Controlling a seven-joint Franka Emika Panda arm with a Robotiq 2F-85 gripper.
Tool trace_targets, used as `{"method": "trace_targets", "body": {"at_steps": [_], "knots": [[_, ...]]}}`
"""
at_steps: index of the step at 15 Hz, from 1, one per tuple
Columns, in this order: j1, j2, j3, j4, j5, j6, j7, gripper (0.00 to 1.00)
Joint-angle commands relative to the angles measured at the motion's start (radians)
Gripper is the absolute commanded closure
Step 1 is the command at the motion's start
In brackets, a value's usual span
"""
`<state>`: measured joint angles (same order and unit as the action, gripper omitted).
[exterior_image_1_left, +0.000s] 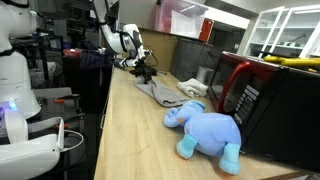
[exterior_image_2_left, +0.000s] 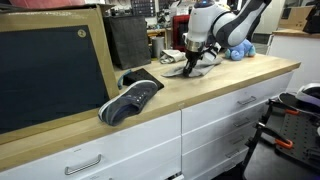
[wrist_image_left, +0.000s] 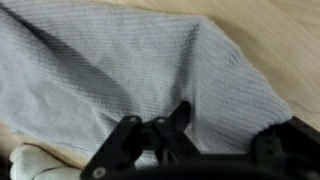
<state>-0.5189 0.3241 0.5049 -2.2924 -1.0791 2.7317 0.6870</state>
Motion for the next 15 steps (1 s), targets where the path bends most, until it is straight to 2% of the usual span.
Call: {"method": "trace_targets", "body": {"at_steps": [1,2,3,4,10,11,12,15], "knots": [[-0.059,-0.079,0.048,-0.044,0.121,0.035,-0.094,1.0],[0.117,-0.122,-0.132,-0.054,0.261,0.089,-0.182,1.0],[-0.058,-0.104,0.047,-0.047,0.253,0.052,-0.183,0.99],[-0.041,-0.118,0.029,-0.043,0.325,0.055,-0.239,0.98],[-0.132,-0.118,0.119,0.033,0.637,-0.033,-0.423,0.98],[0.072,-0.148,-0.089,0.039,0.774,-0.025,-0.51,0.98],[0.1,-0.146,-0.129,0.056,0.825,-0.043,-0.54,0.98],[0.25,-0.133,-0.324,0.114,0.919,-0.089,-0.613,0.98]]}}
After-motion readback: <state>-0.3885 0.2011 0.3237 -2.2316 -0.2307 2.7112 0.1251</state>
